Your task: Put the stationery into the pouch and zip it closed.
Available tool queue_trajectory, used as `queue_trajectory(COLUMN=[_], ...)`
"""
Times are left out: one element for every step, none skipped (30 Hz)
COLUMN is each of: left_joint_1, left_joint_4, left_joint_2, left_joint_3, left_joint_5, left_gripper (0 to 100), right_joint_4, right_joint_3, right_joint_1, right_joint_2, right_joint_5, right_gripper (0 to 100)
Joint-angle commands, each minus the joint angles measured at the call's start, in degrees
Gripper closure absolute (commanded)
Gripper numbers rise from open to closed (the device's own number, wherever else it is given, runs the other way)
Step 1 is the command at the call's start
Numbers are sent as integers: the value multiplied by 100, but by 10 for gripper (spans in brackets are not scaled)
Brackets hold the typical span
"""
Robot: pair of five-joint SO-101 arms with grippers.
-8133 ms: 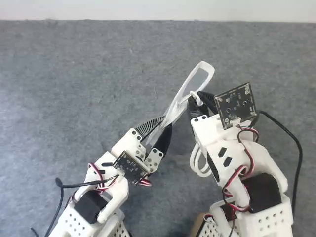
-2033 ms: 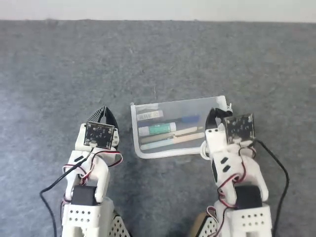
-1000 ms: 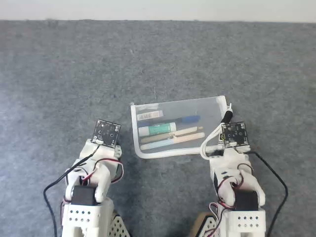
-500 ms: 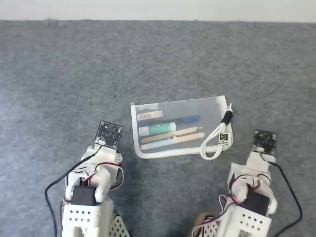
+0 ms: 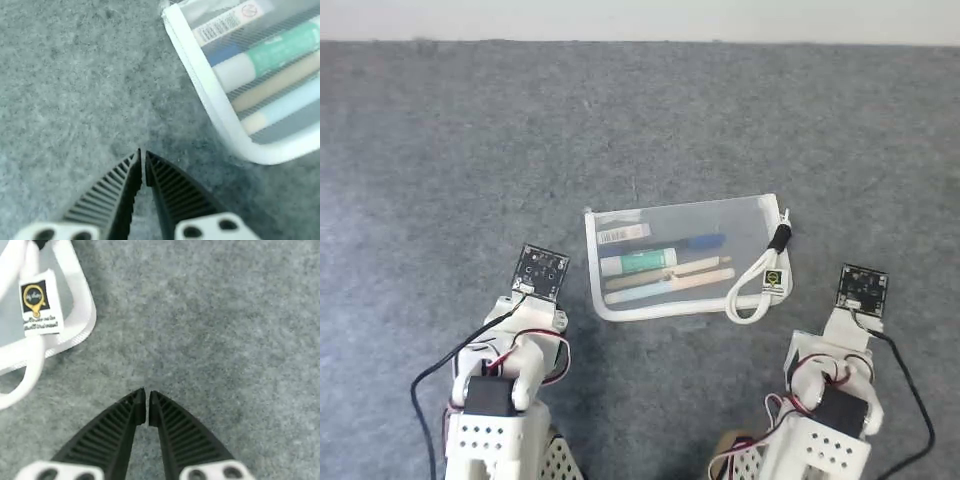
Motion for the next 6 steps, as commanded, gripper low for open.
queue_trajectory(left_joint_1=[-18, -18, -18, -18, -18, -18], left_joint_4=[35, 35, 35, 35, 35, 35], left_joint_2=[-114, -114, -114, -114, -114, -114], left_joint_3=[-101, -101, -101, -101, -101, -101], left_joint_5=[44, 44, 44, 44, 44, 44], left_gripper=[988, 988, 988, 988, 988, 988], right_joint_4=[40, 40, 40, 40, 40, 40], right_joint_3=[123, 123, 123, 123, 123, 123], right_joint_1=[66, 66, 66, 66, 66, 66], right_joint_2=[-84, -84, -84, -84, -84, -84], right_joint_5=[53, 53, 53, 53, 53, 53], right_gripper=[992, 992, 992, 992, 992, 992])
